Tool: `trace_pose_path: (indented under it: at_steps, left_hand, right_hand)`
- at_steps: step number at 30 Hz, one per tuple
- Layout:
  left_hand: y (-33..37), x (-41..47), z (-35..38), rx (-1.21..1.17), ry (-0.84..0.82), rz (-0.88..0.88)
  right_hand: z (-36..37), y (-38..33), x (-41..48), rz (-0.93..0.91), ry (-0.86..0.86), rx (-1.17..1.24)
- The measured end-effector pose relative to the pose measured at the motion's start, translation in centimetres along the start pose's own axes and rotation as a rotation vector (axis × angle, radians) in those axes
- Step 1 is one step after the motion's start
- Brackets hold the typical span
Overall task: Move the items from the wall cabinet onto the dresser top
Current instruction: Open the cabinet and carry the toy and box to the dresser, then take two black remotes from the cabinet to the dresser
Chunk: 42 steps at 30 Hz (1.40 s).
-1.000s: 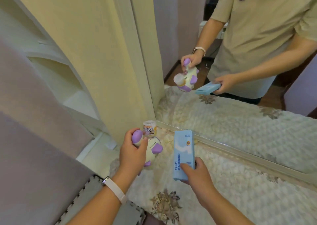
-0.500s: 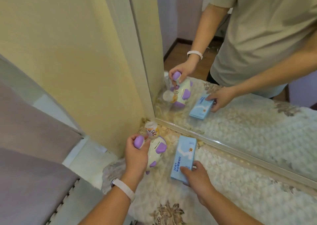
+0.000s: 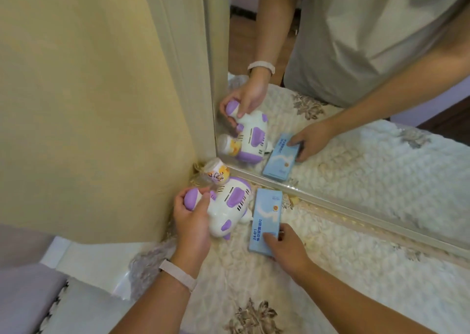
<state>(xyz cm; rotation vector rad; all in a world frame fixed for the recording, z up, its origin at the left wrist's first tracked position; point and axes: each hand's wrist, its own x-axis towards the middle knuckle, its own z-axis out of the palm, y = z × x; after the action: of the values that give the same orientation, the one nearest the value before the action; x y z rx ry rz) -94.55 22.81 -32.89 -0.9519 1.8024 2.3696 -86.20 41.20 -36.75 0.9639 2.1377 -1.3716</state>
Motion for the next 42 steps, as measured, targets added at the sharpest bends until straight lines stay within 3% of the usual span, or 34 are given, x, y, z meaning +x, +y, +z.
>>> trace_pose_path:
  at_steps: [4,12,17,20,32,42]
  left_hand:
    - [-0.9,1.0,-1.9,0.16,0.07,0.045]
    - [-1.6,-0.7,-3.6,0.313,0.083,0.112]
    - [-1.5,-3.7,-4.4,0.33,0.035,0.161]
    - [-1.0,-6.4,-4.9,0.472,0.042,0.183]
    - [2.1,-20.2,-8.8,1.21,-0.038,0.652]
    - [3.2,-30.2,-16.0,1.467,0.226,0.75]
  right_hand:
    - [-0.4,0.3,-0.2,-0.066,0.029,-0.282]
    - [-2.2,-0.1,-1.6,-0.14,0.085,-0.442]
    - [-3.4,-0.3,-3.5,-0.276,0.068,-0.54]
    - [-4.4,-0.1,-5.1,-0.375,0.067,-0.604]
    - [-7.8,-0.9,-12.3,-1.07,0.065,-0.867]
    - [-4.6,-3.2,-21.0,-1.534,-0.051,-0.835]
